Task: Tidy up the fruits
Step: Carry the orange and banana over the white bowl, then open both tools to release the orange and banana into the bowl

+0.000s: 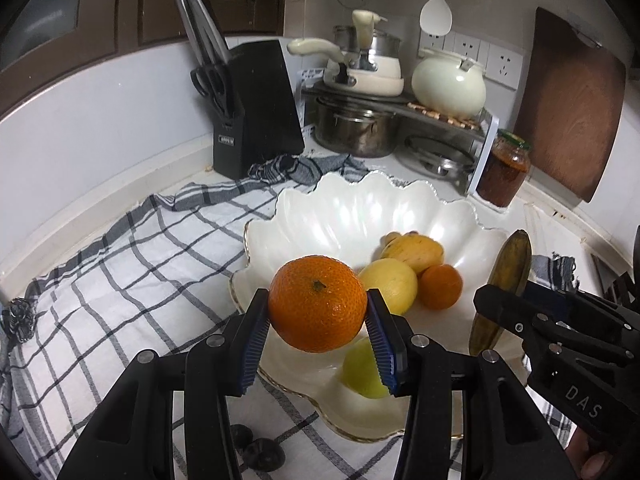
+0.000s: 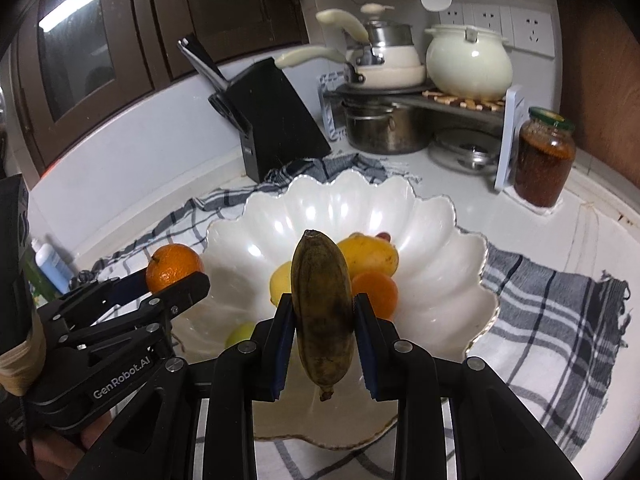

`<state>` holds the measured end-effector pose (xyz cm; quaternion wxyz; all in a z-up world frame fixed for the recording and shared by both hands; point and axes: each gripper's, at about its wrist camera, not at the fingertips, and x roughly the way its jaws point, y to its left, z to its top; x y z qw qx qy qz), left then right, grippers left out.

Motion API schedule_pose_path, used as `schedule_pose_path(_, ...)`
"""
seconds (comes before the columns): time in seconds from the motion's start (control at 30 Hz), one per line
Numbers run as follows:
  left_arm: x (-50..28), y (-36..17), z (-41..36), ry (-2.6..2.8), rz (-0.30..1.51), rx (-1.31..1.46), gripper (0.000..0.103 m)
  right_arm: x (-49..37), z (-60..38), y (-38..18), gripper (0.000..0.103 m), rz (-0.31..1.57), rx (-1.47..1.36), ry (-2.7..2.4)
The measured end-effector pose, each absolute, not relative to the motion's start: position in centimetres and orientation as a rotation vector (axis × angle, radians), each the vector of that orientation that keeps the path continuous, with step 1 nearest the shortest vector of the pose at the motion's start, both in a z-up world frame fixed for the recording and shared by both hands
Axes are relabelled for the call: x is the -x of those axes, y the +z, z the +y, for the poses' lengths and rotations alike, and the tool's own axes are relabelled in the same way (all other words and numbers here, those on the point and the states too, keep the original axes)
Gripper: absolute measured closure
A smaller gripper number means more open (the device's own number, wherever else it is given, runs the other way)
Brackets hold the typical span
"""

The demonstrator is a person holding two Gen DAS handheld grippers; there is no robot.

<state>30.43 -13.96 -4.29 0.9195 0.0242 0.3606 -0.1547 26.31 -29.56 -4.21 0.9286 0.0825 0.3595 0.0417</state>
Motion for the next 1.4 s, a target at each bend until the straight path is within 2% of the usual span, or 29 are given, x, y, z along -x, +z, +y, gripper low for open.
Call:
schedule_pose_path(0.3,-31.5,-6.3,-14.5,-0.327,0.800,-0.067,0.055,-27.6,-29.9,-6.1,0.071,0.791,-0.172,0.089)
schedule_pose_path(0.33,-31.5,-6.4,-14.6,-0.327,0.807,-0.066,0.055,-27.6,-29.9,-6.1,0.069,0.788,-0.167,0.081)
schedule_pose_path(0.4,-31.6,-6.7,-14.6,-0.324,0.817,-0.067,0.053,-27.5,-30.0,-5.9,0.056,0.779,-0.160,0.061)
schedule_pose_path(0.47,-31.3,-6.5,-14.7,-0.308,0.792,-0.083,0.039,-27.4,-30.1,-5.7,0.039,0.769,-0.157,0.044)
schedule_pose_path(0.53,-31.0,-6.0,-14.5,-0.294,0.771,-0.092,0.032,-27.2,-30.2,-5.5,0.032,0.759,-0.150,0.025)
schedule_pose_path(0.6,-30.8,-5.6,-14.3,-0.286,0.760,-0.098,0.031,-27.0,-30.3,-5.3,0.030,0.752,-0.140,0.007)
schedule_pose_path(0.77,-30.0,-4.6,-13.4,-0.260,0.739,-0.090,0.014,-26.2,-30.0,-4.4,0.022,0.730,-0.126,-0.021)
schedule_pose_path(0.87,-29.5,-4.0,-12.8,-0.243,0.729,-0.086,0.010,-25.4,-29.5,-3.4,0.017,0.705,-0.106,-0.042)
schedule_pose_path(1.07,-27.6,-2.3,-11.2,-0.218,0.690,-0.088,0.006,-23.8,-28.4,-1.5,0.014,0.655,-0.075,-0.066)
schedule_pose_path(1.4,-24.5,-0.1,-7.5,-0.156,0.643,-0.090,0.005,-20.6,-25.4,0.5,0.014,0.598,-0.062,-0.080)
